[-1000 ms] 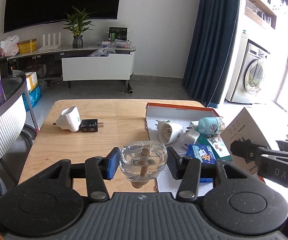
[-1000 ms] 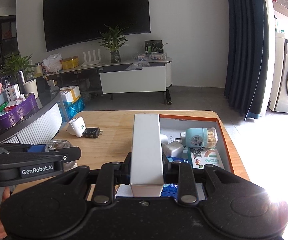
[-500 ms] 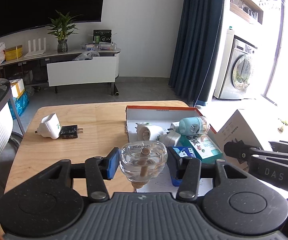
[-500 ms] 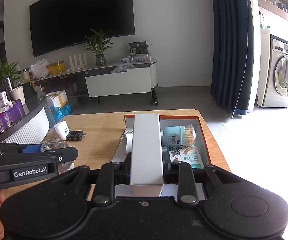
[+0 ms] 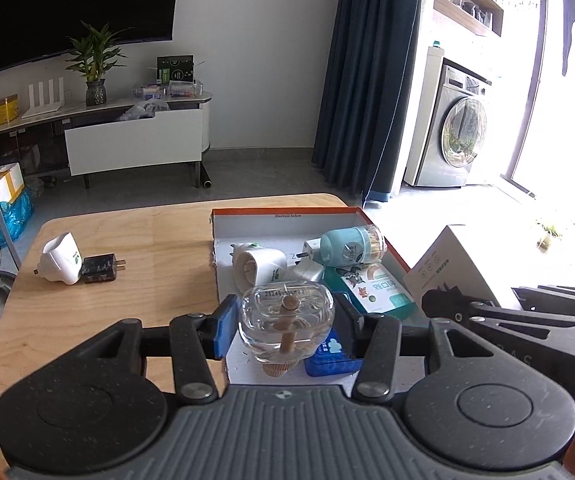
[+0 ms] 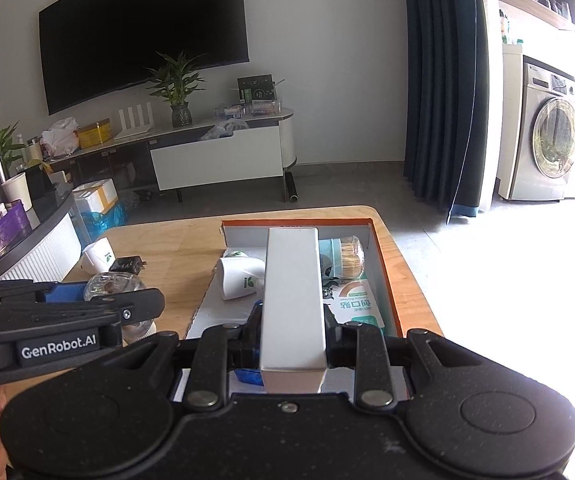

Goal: Organize rigid objects
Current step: 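Lower the glass bottle and white box into the box with both tools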

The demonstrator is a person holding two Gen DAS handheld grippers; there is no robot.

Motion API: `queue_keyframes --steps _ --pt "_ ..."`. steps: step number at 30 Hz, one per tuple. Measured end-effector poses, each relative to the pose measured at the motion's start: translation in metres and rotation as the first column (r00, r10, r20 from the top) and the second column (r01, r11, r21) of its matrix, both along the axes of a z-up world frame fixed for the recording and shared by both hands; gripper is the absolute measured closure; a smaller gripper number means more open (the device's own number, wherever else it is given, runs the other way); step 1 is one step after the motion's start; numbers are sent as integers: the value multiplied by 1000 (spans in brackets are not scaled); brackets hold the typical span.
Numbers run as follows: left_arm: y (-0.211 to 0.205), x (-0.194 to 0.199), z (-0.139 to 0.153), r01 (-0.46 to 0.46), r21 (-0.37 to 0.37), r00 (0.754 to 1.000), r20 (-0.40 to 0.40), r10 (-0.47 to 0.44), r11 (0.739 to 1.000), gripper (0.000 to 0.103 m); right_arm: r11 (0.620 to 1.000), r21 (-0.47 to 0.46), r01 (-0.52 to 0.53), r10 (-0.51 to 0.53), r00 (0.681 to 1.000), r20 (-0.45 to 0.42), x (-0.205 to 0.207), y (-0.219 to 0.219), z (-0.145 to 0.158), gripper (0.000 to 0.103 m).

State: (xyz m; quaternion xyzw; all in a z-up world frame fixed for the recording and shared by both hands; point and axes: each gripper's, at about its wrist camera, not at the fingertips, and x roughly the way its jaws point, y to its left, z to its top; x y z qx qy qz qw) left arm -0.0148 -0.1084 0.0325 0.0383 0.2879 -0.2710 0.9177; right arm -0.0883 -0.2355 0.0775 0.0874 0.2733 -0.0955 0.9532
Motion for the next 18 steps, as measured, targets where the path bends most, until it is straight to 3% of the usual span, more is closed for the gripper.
queue_keyframes --steps 18 --pt "-27 2 -6 61 13 998 -21 -61 998 53 997 2 72 -72 997 -26 0 -24 -14 71"
